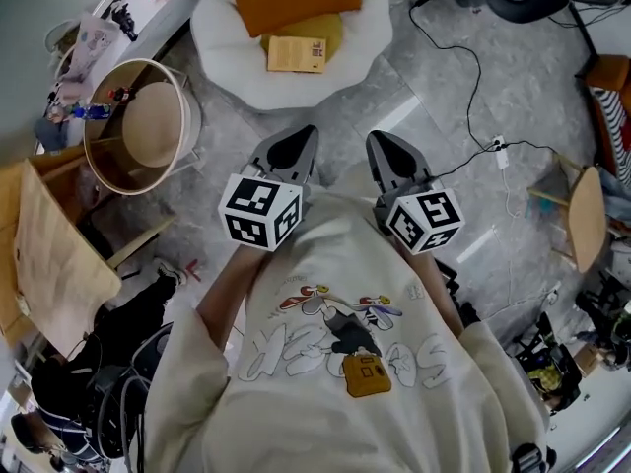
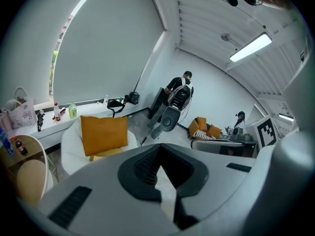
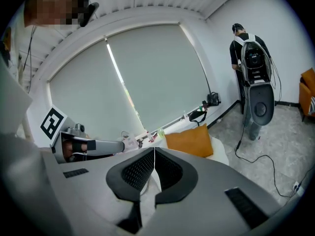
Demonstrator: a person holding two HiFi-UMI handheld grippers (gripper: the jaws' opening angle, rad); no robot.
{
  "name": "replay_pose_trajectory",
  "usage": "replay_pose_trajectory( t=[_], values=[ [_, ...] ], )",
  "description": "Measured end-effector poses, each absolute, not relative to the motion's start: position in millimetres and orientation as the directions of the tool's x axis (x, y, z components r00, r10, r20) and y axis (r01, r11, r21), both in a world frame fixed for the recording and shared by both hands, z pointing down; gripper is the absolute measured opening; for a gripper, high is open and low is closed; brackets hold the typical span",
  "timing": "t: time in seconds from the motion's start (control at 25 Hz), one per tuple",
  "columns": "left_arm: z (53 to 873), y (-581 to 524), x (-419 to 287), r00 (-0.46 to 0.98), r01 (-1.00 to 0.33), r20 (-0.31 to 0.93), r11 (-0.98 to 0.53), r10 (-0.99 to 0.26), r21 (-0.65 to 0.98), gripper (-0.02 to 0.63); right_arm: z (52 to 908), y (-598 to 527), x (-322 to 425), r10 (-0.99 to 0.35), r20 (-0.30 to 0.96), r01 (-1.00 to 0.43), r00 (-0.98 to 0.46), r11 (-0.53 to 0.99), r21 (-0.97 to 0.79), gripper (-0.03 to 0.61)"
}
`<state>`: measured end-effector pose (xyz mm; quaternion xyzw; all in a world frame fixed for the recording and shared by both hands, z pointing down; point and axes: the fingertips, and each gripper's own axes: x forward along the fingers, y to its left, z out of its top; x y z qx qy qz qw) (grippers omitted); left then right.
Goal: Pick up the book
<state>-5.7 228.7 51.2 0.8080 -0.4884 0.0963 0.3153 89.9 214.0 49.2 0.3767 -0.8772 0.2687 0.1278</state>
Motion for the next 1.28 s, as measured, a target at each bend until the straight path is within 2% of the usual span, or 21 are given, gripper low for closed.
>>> replay_pose_trajectory(
  t=[0.36,0.8,1.28],
  values=[
    [68.6,183.3,30.2,0.513,-0.844,0.506,-0.298,-0.694,0.446,0.006,65.9,159.7,119.5,-0.544,0.463,-0.713,-0.7,0.562,-0.418,0.023],
    [65.7,67.4,-2.6,0.353,-0.916,0.543,-0.163,-0.762,0.367,0.006,70.0,22.5,93.1,-0.413,0.425,-0.582,-0.806,0.683,-0.441,0.023],
    [93.4,5.6,5.2,0.258,-0.936,0.608,-0.038,-0.751,0.351,0.006,123.3,-43.6,95.9,-0.233,0.482,-0.492,-0.845,0.692,-0.528,0.023]
  ],
)
